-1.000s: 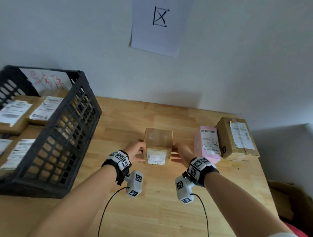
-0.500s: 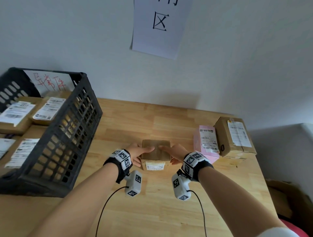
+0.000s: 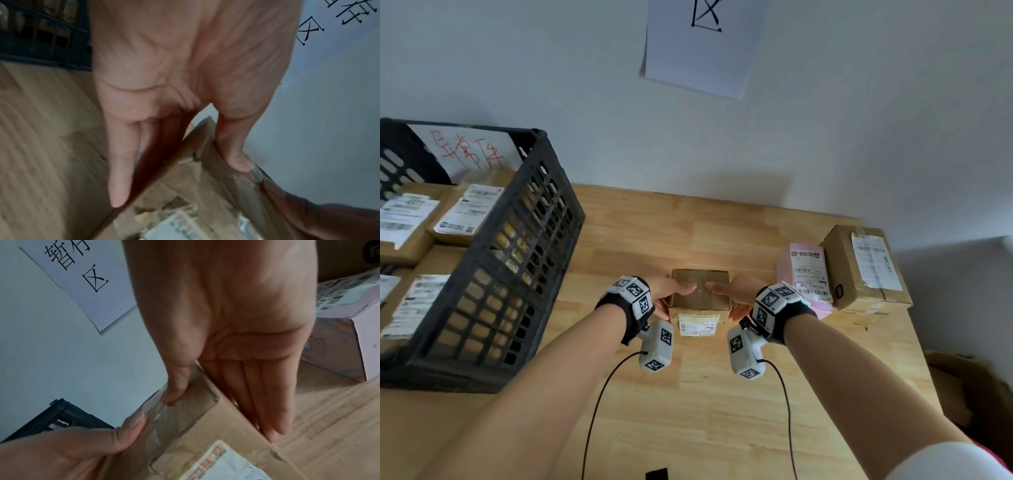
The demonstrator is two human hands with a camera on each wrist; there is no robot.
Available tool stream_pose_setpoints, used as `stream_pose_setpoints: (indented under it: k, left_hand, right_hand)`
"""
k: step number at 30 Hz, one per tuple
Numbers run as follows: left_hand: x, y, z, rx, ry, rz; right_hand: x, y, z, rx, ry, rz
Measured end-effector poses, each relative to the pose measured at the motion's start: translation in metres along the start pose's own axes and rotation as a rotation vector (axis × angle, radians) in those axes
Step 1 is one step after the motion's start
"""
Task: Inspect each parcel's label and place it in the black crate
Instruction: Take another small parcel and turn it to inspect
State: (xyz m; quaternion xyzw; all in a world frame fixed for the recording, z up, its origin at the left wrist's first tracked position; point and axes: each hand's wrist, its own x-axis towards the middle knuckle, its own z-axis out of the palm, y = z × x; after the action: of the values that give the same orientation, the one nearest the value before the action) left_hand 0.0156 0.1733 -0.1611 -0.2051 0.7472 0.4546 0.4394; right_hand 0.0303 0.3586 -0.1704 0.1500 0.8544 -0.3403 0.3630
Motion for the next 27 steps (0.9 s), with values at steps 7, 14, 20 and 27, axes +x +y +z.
stream_pose_setpoints:
  k: [7,14,20,27]
  left_hand:
    - [0.000,-0.001,0.001,0.004,0.012,0.003]
    - [-0.017,-0.018,0.006,-0.065,0.045,0.063]
    - [-0.037,-0.034,0.001,-0.173,-0.059,0.152]
    - [-0.039,-0.034,-0.003,-0.456,0.003,0.218]
  right_hand:
    - [0.005,0.001,0.000,0.012,-0.015,0.007]
    - [-0.009,0.007,0.013,0.144,-0.010,-0.010]
    - [-0.021,0.009,0.015,0.198,-0.052,-0.097]
    - [-0.030,0.000,0.022,0.555,-0.080,-0.152]
